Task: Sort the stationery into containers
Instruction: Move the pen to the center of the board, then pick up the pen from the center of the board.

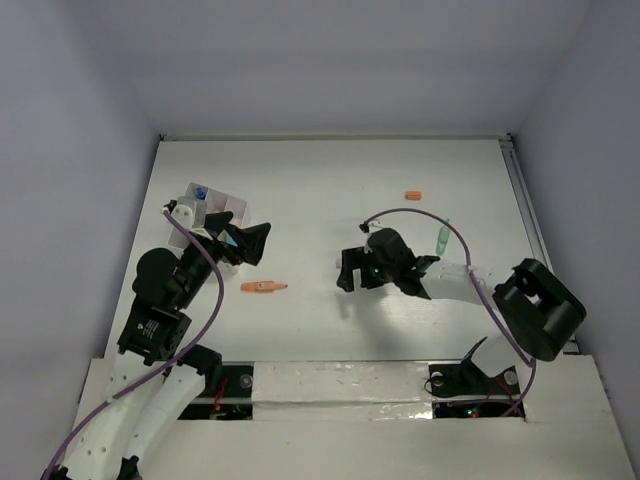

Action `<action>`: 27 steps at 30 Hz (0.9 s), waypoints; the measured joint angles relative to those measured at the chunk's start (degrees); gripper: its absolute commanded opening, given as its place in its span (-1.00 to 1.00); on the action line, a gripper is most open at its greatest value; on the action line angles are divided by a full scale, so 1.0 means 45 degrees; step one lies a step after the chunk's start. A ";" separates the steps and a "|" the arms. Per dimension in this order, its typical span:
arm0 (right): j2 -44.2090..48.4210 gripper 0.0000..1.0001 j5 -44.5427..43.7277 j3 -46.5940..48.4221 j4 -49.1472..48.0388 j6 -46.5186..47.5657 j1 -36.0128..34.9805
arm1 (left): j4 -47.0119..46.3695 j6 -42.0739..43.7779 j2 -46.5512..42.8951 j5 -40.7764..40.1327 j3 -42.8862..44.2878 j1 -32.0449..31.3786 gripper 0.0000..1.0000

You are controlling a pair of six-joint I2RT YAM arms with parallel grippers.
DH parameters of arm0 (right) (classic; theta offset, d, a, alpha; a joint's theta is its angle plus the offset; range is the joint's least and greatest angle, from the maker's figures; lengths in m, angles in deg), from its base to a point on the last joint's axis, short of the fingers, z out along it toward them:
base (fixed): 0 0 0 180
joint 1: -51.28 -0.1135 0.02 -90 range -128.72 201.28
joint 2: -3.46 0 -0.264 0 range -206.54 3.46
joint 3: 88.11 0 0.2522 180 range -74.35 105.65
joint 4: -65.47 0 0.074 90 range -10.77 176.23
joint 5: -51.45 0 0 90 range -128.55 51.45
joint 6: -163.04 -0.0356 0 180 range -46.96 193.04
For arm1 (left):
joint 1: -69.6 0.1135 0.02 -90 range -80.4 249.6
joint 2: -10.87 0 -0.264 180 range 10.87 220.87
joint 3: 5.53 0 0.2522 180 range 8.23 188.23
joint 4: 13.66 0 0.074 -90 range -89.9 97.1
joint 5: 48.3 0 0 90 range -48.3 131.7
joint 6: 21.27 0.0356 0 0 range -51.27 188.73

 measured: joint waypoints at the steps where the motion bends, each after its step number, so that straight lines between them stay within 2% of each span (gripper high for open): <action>1: -0.0233 0.96 -0.0102 0.0146 -0.0219 -0.0121 0.0000 | 0.0000 0.0000 0.0000 0.0000 0.0000 0.0000 0.98; 10: -0.2336 0.96 -0.1899 0.2089 -0.0733 -0.0282 0.0000 | 0.0000 0.0000 -0.0005 -0.0005 -0.0015 0.0000 0.98; 19: -0.3526 0.98 -0.3104 0.3735 0.0233 0.0102 0.0000 | 0.0000 0.0000 -0.0005 -0.0005 -0.0019 0.0000 0.98; 25: -0.4235 0.56 -0.3415 0.4775 0.1001 0.0471 0.0000 | 0.0000 0.0000 -0.0005 -0.0010 -0.0019 0.0000 0.98; 27: -0.4396 0.54 -0.3468 0.5047 0.1321 0.0695 0.0000 | 0.0000 0.0000 0.0000 -0.0010 -0.0019 0.0010 0.98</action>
